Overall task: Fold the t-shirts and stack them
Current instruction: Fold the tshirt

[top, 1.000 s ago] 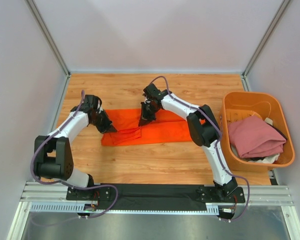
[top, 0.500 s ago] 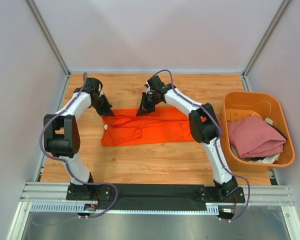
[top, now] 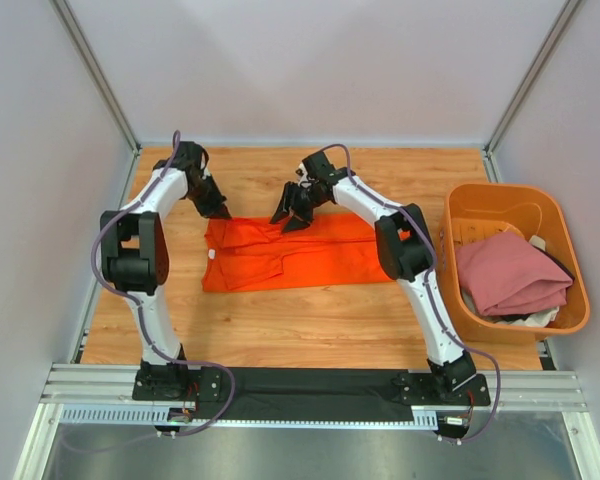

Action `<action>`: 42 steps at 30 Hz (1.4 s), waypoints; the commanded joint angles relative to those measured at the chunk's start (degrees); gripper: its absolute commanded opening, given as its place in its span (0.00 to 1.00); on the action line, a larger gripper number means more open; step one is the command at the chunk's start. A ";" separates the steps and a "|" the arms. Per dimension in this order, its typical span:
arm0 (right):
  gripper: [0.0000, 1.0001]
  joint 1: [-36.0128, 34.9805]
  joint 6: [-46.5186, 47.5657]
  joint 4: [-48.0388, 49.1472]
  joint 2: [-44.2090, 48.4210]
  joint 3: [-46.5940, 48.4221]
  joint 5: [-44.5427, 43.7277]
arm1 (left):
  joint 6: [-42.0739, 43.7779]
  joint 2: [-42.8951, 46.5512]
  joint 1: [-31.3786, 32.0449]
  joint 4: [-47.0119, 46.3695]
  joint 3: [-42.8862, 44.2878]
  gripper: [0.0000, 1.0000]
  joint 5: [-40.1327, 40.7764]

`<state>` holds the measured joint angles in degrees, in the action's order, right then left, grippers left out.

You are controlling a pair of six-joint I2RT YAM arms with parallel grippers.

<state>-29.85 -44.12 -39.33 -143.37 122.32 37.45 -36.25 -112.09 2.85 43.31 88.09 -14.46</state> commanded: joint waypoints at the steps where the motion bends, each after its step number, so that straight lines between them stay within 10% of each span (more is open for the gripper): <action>1: 0.52 0.93 0.87 0.75 3.00 0.73 1.92 | 3.98 -4.35 -0.39 2.20 7.77 0.17 -0.39; 10: 0.68 1.63 9.48 -5.05 7.84 -1.65 -1.77 | 8.74 5.38 0.31 6.88 6.75 0.63 5.41; 15: 0.54 3.12 8.62 -2.43 8.11 -5.07 -1.78 | 3.39 14.52 4.70 -2.76 -6.25 0.33 -3.80; 20: 0.00 5.41 5.97 1.28 6.79 -9.29 0.60 | -2.77 9.46 9.09 -15.42 -10.66 0.17 -11.99; 29: 0.00 4.89 7.02 3.47 10.30 -20.19 0.78 | -1.03 -9.26 11.21 -11.07 0.83 0.19 -8.40; 32: 0.06 4.97 10.96 -1.70 12.23 -18.18 -0.88 | 3.80 -10.08 11.12 -3.95 6.20 0.21 -4.80; 39: 0.76 6.03 27.48 -24.01 20.32 -10.53 -21.43 | 1.46 14.15 11.30 3.00 -3.70 0.79 3.02; 42: 0.85 6.38 30.57 -25.26 21.73 -12.46 -31.46 | -4.25 23.22 11.91 3.36 -10.99 0.81 3.39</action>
<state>-24.12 -21.63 -57.36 -125.64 108.81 19.99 -35.59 -97.41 14.13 43.22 81.28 -13.72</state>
